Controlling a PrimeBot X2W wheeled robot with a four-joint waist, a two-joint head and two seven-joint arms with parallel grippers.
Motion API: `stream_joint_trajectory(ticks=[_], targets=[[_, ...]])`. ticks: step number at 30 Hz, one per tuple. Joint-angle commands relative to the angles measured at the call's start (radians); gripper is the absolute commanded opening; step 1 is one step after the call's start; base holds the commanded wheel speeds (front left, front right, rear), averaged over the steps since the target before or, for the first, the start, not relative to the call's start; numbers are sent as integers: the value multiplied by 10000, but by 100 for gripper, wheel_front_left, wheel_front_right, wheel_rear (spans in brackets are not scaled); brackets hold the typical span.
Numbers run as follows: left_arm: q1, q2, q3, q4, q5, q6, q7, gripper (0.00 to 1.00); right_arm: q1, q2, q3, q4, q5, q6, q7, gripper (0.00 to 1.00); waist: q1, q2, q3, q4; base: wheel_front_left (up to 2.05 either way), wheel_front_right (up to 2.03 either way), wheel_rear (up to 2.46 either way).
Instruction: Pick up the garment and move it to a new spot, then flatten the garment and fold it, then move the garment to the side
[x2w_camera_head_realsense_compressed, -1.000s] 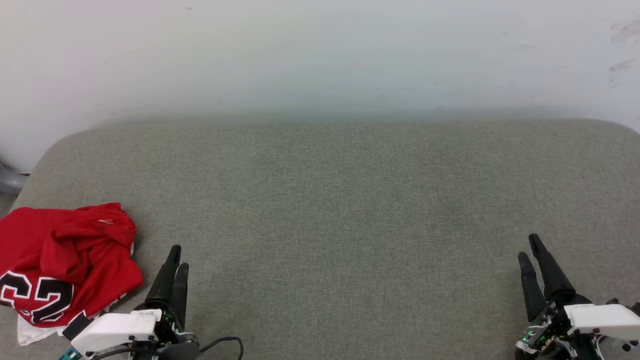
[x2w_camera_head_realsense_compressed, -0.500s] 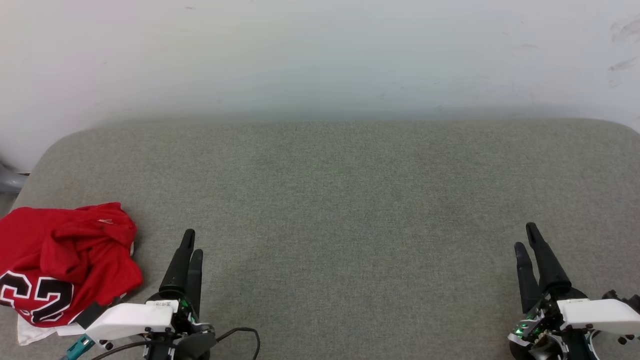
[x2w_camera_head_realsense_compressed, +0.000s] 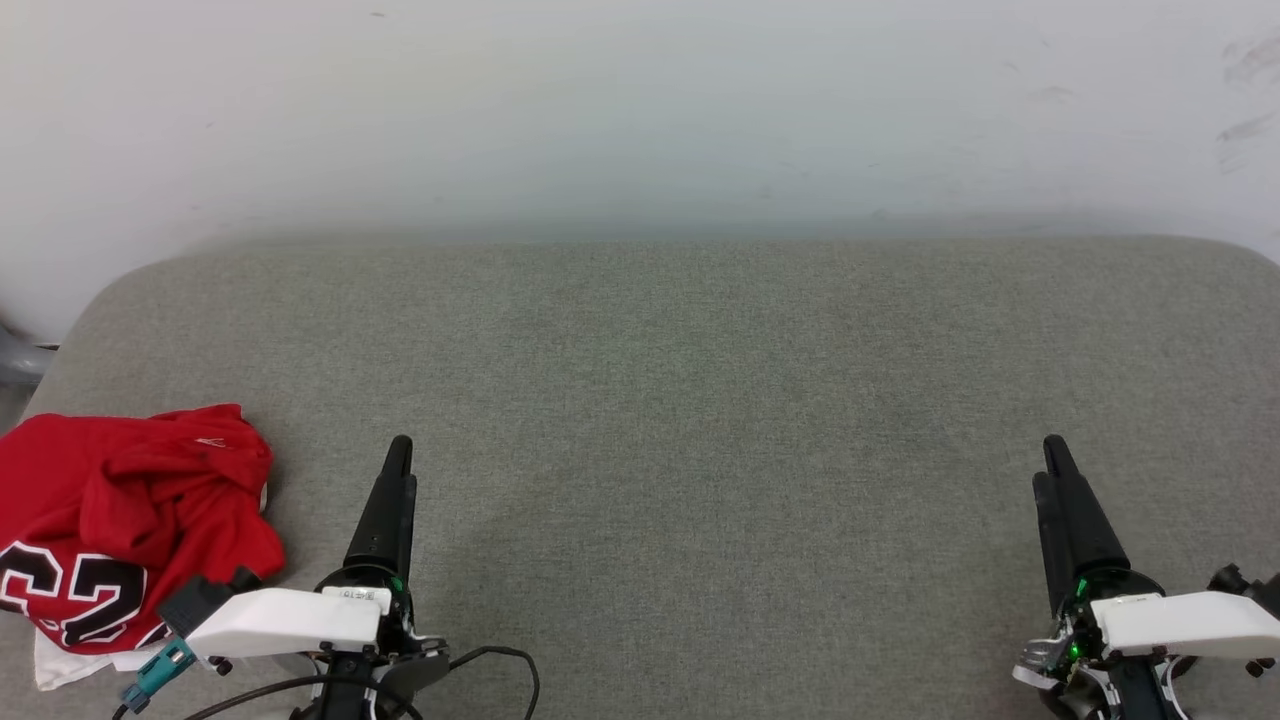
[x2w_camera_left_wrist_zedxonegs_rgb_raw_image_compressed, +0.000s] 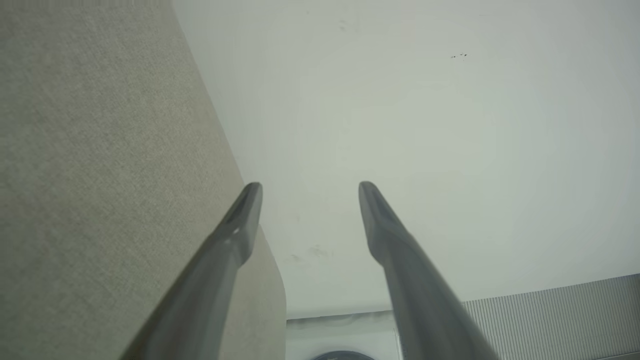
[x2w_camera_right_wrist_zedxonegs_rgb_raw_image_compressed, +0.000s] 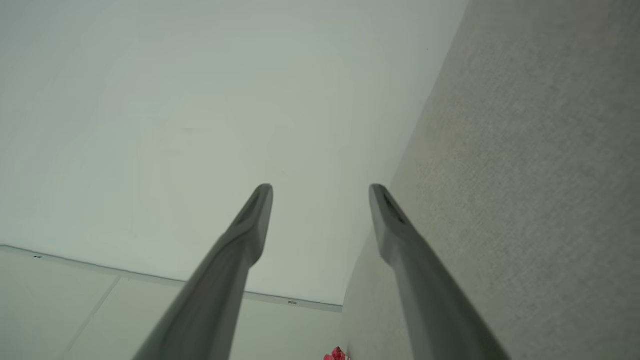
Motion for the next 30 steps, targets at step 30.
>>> stream_joint_trajectory(ticks=[30], targets=[[39,-27,-29,-224,7398,-48,-1044,100,217,-72,-152,-691,-8159,1,-636,100,0,0,-59,16,0,0,0]])
